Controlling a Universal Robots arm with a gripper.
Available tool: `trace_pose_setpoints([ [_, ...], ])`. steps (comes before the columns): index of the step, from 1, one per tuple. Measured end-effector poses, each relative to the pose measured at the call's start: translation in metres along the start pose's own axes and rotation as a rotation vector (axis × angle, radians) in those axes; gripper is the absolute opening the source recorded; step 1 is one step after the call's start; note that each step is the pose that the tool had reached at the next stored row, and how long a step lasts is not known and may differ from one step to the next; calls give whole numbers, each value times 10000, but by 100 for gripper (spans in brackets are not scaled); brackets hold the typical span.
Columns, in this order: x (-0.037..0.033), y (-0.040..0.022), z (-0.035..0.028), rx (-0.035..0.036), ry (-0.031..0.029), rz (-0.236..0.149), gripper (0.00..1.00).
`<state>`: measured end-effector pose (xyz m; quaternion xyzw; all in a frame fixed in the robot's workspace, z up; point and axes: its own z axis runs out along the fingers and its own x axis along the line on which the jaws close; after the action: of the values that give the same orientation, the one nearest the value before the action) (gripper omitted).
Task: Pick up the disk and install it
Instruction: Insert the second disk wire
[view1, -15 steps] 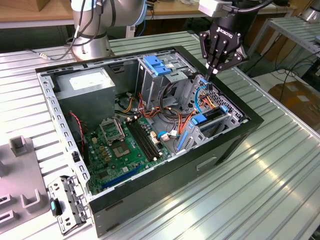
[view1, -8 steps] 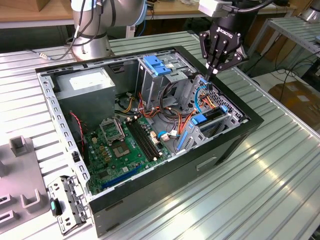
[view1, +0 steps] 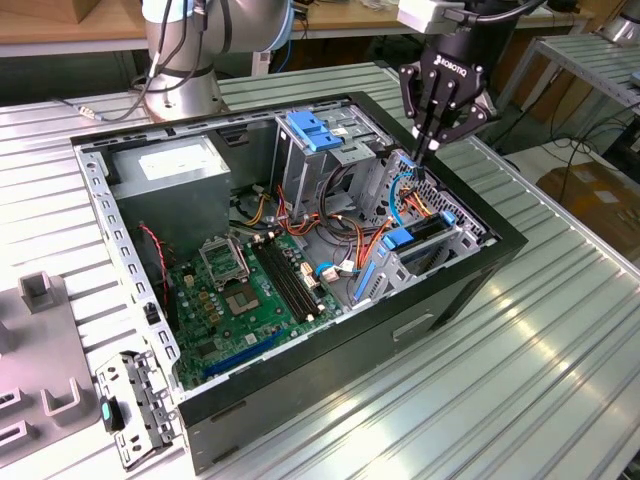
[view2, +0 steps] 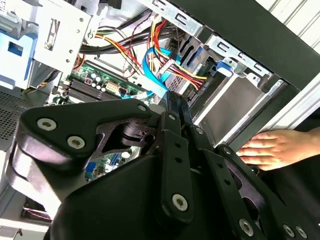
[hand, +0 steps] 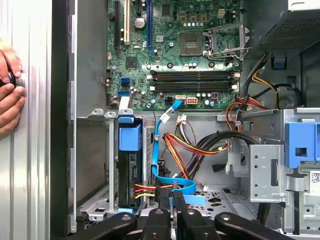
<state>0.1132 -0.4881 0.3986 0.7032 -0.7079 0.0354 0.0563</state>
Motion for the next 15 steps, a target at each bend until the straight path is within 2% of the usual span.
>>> trace_pose_setpoints([
  [2,-1,0,0,1,59,1,18],
  [3,-2,0,1,1,118,3,18],
  [4,-7,0,8,1,207,7,19],
  [5,-16,-1,14,1,285,8,25],
  [6,-38,-2,23,2,386,11,25],
  [7,-55,-2,30,2,440,13,25],
  [9,-102,-4,47,3,590,18,25],
  [11,-116,-5,57,4,815,24,25],
  [12,-125,-5,66,5,1038,30,25],
  [13,-142,-6,89,6,1204,36,25],
  [14,-159,-7,130,6,1273,39,25],
  [15,-163,-9,146,6,1300,41,25],
])
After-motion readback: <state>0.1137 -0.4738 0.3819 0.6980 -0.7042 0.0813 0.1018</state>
